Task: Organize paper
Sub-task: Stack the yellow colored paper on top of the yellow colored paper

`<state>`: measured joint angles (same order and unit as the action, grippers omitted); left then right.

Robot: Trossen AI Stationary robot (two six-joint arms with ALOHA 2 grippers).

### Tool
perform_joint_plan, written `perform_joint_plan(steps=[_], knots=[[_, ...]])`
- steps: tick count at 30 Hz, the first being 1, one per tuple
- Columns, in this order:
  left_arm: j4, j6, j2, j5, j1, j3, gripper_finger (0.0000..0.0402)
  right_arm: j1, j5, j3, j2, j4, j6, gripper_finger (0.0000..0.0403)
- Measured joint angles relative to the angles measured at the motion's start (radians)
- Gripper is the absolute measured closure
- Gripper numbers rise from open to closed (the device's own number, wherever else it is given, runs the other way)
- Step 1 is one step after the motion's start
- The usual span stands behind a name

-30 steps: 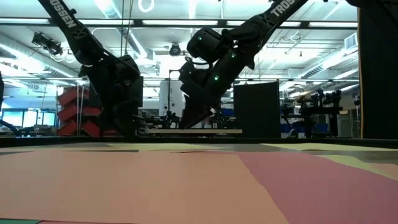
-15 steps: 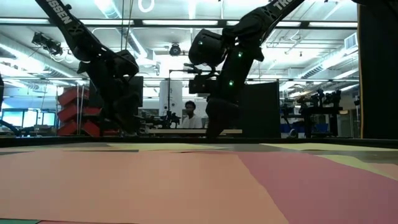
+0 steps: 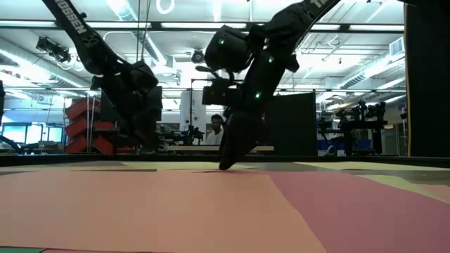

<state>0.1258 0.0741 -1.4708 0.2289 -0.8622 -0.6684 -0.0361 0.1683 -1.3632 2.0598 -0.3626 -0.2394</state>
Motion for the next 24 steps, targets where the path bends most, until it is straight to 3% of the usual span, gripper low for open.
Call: perform_joint_plan(steps=[10,20,24], knots=[[0.084,-0.007,-0.050,0.072,-0.078,-0.078,0.0200,0.005,0.020,-0.001,0.009,0.005,0.053,0.0147],[0.082,-0.007,-0.241,0.101,-0.084,-0.151,0.0200,-0.011,0.016,0.001,0.012,0.029,0.056,0.0154],[0.138,-0.003,-0.246,0.083,-0.064,-0.188,0.0206,-0.011,0.019,0.002,0.013,0.038,0.059,0.0156]])
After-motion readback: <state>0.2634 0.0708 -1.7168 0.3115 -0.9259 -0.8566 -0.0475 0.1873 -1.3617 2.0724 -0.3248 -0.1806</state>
